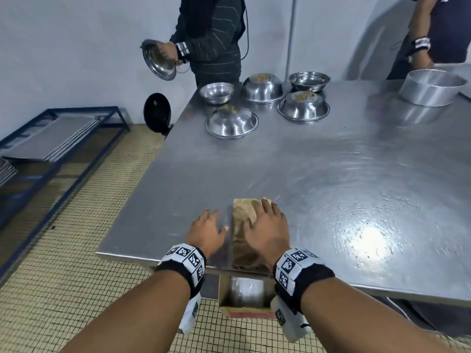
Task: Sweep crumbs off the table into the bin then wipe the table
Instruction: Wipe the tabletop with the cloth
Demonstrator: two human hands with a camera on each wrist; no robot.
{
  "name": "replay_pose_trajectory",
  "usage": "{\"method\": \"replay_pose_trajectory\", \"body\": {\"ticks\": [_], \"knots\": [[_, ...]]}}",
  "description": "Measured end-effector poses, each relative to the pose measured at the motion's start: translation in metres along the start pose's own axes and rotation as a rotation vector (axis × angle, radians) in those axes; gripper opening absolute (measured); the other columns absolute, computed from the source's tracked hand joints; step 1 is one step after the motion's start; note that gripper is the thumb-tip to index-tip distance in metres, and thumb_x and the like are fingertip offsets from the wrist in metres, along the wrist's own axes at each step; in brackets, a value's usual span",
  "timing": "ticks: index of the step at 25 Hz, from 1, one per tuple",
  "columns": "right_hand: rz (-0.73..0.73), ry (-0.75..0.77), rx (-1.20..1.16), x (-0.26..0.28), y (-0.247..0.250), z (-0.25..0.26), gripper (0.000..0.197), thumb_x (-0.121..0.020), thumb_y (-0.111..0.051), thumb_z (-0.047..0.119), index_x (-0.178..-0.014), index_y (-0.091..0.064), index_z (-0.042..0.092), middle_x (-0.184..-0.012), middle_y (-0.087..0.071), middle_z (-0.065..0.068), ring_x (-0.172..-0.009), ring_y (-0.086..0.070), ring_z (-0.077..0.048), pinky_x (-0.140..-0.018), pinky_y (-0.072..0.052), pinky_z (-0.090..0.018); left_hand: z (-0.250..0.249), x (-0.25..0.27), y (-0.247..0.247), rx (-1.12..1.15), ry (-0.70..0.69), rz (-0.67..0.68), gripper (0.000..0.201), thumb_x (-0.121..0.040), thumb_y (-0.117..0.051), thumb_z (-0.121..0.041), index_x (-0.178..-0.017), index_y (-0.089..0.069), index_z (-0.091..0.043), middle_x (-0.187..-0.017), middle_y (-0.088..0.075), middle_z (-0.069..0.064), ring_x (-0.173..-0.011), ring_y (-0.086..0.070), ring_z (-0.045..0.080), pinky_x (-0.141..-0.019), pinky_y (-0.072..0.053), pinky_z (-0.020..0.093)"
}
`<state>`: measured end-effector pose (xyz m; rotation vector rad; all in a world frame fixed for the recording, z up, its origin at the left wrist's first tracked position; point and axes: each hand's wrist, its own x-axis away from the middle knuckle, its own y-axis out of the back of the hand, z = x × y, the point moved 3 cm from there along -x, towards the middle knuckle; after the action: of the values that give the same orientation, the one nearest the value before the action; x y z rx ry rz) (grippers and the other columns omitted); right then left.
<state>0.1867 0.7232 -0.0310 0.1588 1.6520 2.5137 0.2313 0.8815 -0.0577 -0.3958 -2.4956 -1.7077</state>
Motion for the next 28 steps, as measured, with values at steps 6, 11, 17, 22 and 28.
{"method": "replay_pose_trajectory", "body": {"ticks": [6,11,17,22,28], "knots": [[0.112,-0.006,-0.01,-0.015,-0.044,-0.013,0.065,-0.097,-0.023,0.051,-0.154,-0.006,0.026,-0.162,0.006,-0.008,-0.148,0.01,-0.029,-0.12,0.003,-0.048,0.026,-0.032,-0.018,-0.203,-0.071,-0.016,0.07,-0.095,-0.03,-0.058,-0.154,-0.02,-0.023,-0.163,-0.008,0.009,-0.149,-0.009,0.029,-0.121,-0.004,0.042],[0.093,-0.043,0.033,-0.014,-0.065,-0.011,0.066,-0.095,-0.019,0.057,-0.154,-0.006,0.029,-0.161,0.007,-0.013,-0.147,0.012,-0.033,-0.117,0.01,-0.048,0.043,-0.033,-0.031,-0.246,-0.153,-0.058,0.083,-0.081,0.001,-0.068,-0.155,-0.007,-0.031,-0.163,0.005,0.002,-0.15,0.006,0.023,-0.117,0.012,0.036],[0.083,-0.112,0.081,-0.022,-0.073,-0.004,0.069,-0.093,-0.021,0.06,-0.153,-0.004,0.031,-0.161,0.007,-0.015,-0.146,0.012,-0.035,-0.117,0.011,-0.049,0.048,-0.039,-0.032,-0.234,-0.169,-0.085,0.078,-0.085,-0.008,-0.068,-0.155,-0.011,-0.033,-0.164,0.003,-0.001,-0.15,0.005,0.022,-0.118,0.011,0.037],[0.082,-0.086,0.105,-0.006,-0.074,-0.018,0.069,-0.092,-0.017,0.065,-0.152,-0.002,0.036,-0.161,0.011,-0.01,-0.147,0.016,-0.03,-0.119,0.007,-0.049,0.049,-0.04,-0.033,-0.218,-0.18,-0.071,0.068,-0.095,-0.024,-0.06,-0.155,-0.012,-0.032,-0.164,0.003,0.001,-0.15,0.008,0.022,-0.12,0.009,0.04],[0.08,-0.193,0.135,0.027,-0.051,-0.076,0.068,-0.092,-0.018,0.067,-0.15,0.005,0.041,-0.16,0.017,-0.006,-0.146,0.021,-0.025,-0.119,0.009,-0.047,0.048,-0.04,-0.033,-0.226,-0.21,-0.108,0.065,-0.096,-0.027,-0.057,-0.154,-0.018,-0.03,-0.164,-0.002,0.005,-0.15,0.002,0.027,-0.12,0.006,0.044]]}}
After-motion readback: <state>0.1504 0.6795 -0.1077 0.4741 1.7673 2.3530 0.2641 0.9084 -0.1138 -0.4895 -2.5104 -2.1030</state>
